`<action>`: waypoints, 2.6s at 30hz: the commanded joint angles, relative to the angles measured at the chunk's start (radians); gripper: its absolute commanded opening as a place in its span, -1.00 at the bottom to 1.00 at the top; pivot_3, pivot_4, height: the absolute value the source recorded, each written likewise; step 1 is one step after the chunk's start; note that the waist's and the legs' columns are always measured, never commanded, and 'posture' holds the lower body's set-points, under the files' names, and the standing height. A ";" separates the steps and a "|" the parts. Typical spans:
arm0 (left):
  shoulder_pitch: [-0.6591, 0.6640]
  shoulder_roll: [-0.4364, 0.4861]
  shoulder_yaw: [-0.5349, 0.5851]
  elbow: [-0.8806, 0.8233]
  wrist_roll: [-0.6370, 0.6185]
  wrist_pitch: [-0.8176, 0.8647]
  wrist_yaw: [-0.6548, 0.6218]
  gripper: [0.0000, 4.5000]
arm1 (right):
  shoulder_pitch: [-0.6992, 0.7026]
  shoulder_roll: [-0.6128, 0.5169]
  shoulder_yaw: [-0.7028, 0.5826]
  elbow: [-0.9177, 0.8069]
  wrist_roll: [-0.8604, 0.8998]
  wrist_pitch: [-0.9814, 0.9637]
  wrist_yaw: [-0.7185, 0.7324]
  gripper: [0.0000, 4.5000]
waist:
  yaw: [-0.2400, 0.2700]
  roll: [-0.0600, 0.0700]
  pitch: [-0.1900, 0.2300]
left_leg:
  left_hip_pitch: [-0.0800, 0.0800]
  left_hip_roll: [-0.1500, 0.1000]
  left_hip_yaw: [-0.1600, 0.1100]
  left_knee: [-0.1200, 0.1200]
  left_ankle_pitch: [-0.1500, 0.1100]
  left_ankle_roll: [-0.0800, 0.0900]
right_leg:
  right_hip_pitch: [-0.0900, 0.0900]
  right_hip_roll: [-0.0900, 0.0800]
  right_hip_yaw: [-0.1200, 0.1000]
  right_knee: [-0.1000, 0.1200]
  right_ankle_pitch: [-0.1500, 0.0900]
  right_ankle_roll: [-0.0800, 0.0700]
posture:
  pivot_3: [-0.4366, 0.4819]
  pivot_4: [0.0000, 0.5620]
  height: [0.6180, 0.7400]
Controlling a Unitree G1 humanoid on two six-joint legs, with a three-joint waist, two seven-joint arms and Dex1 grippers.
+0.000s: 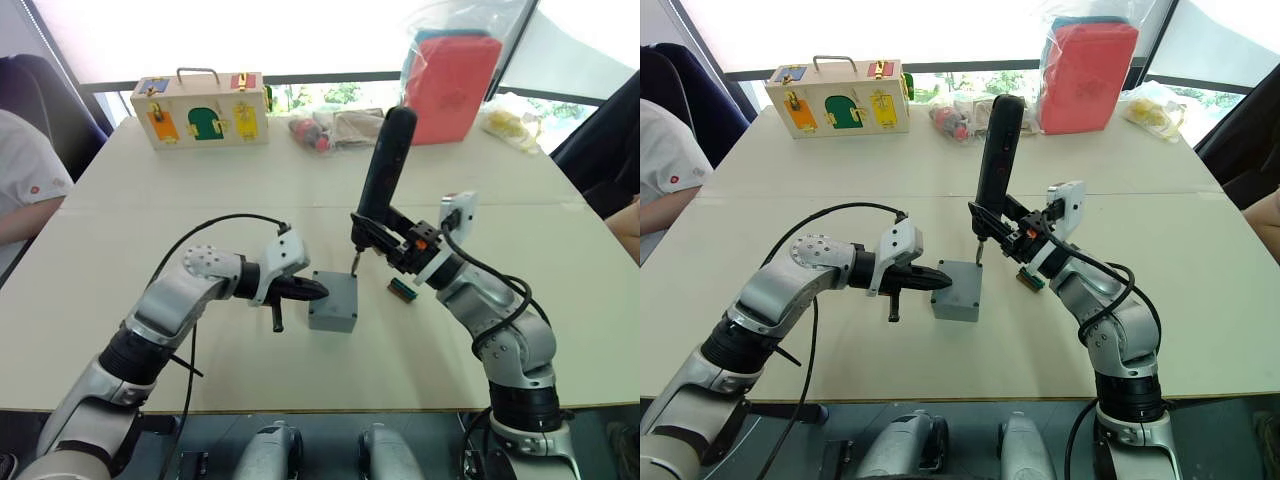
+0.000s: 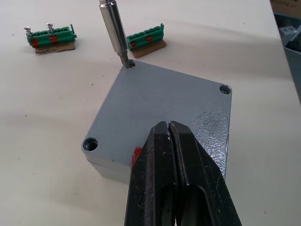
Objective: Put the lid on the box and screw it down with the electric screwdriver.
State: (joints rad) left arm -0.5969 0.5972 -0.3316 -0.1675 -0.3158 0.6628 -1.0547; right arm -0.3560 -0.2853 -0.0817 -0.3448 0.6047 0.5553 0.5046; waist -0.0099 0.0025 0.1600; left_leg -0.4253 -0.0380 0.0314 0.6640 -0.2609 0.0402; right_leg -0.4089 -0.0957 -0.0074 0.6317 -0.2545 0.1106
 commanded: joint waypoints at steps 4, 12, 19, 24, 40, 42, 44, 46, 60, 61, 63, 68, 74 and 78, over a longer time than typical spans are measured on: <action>-0.003 0.005 -0.017 0.028 0.025 -0.005 -0.013 -1.00 | 0.009 -0.026 -0.003 -0.011 -0.012 -0.016 0.007 -0.23 | 0.001 0.000 0.000 | 0.000 0.000 0.000 0.000 0.000 0.000 | 0.000 0.000 0.000 0.000 0.000 0.000 | -0.05 -0.47 1.00; -0.006 -0.002 -0.023 0.040 0.033 -0.014 -0.019 -1.00 | 0.040 -0.058 0.044 -0.009 -0.056 -0.039 0.031 -0.23 | 0.002 -0.001 -0.001 | 0.001 0.000 0.000 0.000 0.000 0.000 | 0.001 0.000 0.000 0.000 0.000 0.000 | -0.05 -0.47 1.00; 0.001 -0.011 -0.030 0.043 0.045 -0.019 -0.015 -1.00 | 0.077 -0.066 0.141 0.033 -0.159 -0.104 0.038 -0.23 | 0.002 -0.004 -0.004 | 0.006 0.000 0.000 0.000 -0.001 0.001 | 0.007 0.000 0.000 -0.001 0.000 0.000 | -0.05 -0.47 1.00; 0.006 -0.012 -0.031 0.037 0.047 -0.017 -0.012 -1.00 | 0.101 -0.051 0.172 0.061 -0.191 -0.122 0.030 -0.23 | 0.002 -0.005 -0.004 | 0.013 0.000 -0.001 -0.001 -0.002 0.002 | 0.013 -0.001 0.000 -0.002 -0.001 -0.001 | -0.05 -0.47 1.00; 0.015 -0.024 -0.032 0.032 0.054 -0.013 -0.015 -1.00 | 0.151 0.019 0.173 0.086 -0.205 -0.145 -0.010 -0.23 | -0.002 -0.011 -0.020 | 0.017 0.000 -0.002 -0.006 -0.003 0.000 | 0.015 -0.006 0.001 -0.003 -0.003 -0.005 | -0.05 -0.47 1.00; 0.014 -0.024 -0.032 0.034 0.055 -0.015 -0.016 -1.00 | 0.150 0.017 0.172 0.086 -0.207 -0.148 -0.009 -0.23 | -0.002 -0.011 -0.020 | 0.017 0.000 -0.002 -0.007 -0.003 0.000 | 0.014 -0.006 0.001 -0.004 -0.004 -0.006 | -0.05 -0.47 1.00; 0.013 -0.025 -0.033 0.037 0.057 -0.019 -0.017 -1.00 | 0.146 0.016 0.169 0.086 -0.209 -0.151 -0.007 -0.23 | -0.001 -0.012 -0.021 | 0.018 0.000 -0.002 -0.009 -0.003 0.000 | 0.014 -0.007 0.001 -0.004 -0.004 -0.007 | -0.05 -0.47 1.00; 0.013 -0.026 -0.035 0.041 0.059 -0.022 -0.017 -1.00 | 0.136 0.011 0.167 0.085 -0.216 -0.155 -0.007 -0.23 | -0.001 -0.012 -0.021 | 0.018 0.000 -0.002 -0.011 -0.003 -0.001 | 0.014 -0.007 0.001 -0.005 -0.004 -0.007 | -0.05 -0.47 1.00; 0.041 -0.051 -0.029 0.022 0.043 -0.030 -0.008 -1.00 | -0.283 -0.048 -0.096 -0.106 0.129 0.105 -0.121 -0.23 | 0.000 -0.006 -0.016 | 0.011 -0.001 -0.001 -0.013 -0.002 -0.002 | 0.006 -0.009 0.001 -0.006 -0.004 -0.007 | -0.05 -0.47 1.00; 0.033 -0.079 0.000 0.023 0.015 -0.015 0.008 -1.00 | -0.342 -0.029 -0.132 -0.087 0.175 0.119 -0.163 -0.23 | 0.000 -0.006 -0.016 | 0.008 -0.001 -0.001 -0.013 -0.002 -0.003 | 0.003 -0.009 0.001 -0.005 -0.003 -0.005 | -0.05 -0.47 1.00; 0.003 -0.138 0.065 0.033 -0.037 0.018 0.048 -1.00 | -0.427 0.006 -0.191 -0.039 0.231 0.146 -0.256 -0.23 | -0.001 -0.006 -0.016 | 0.005 -0.001 -0.001 -0.013 -0.001 -0.003 | -0.001 -0.008 0.000 -0.004 -0.003 -0.004 | -0.05 -0.47 1.00; -0.065 -0.202 0.168 0.037 -0.103 0.071 0.116 -1.00 | -0.512 -0.035 -0.284 0.069 0.312 0.266 -0.386 -0.23 | -0.001 -0.008 -0.015 | 0.002 -0.001 -0.002 -0.012 0.001 -0.006 | -0.003 -0.007 -0.001 -0.002 -0.003 -0.004 | -0.05 -0.47 1.00; -0.072 -0.120 0.182 -0.097 -0.089 -0.016 0.085 -1.00 | -0.604 -0.389 -0.308 0.385 0.220 0.590 -0.472 -0.23 | 0.004 -0.003 -0.009 | -0.003 -0.003 -0.002 -0.011 0.001 -0.005 | -0.006 -0.009 -0.001 -0.003 -0.002 -0.004 | -0.05 -0.47 1.00; -0.033 -0.064 0.115 -0.133 0.009 -0.160 0.073 -1.00 | -0.539 -0.499 -0.257 0.455 0.228 0.832 -0.405 -0.23 | -0.006 -0.002 -0.008 | -0.003 -0.002 0.000 -0.015 0.002 -0.007 | -0.006 -0.008 -0.001 -0.007 -0.003 -0.004 | -0.05 -0.47 1.00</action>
State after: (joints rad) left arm -0.6578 0.5171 -0.1803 -0.2499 -0.3740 0.6155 -0.9802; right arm -0.9056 -0.7661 -0.3551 0.1269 0.8054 1.2708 0.0453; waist -0.0161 0.0003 0.1515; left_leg -0.4280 -0.0391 0.0318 0.6487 -0.2591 0.0344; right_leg -0.4147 -0.1031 -0.0078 0.6234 -0.2571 0.1062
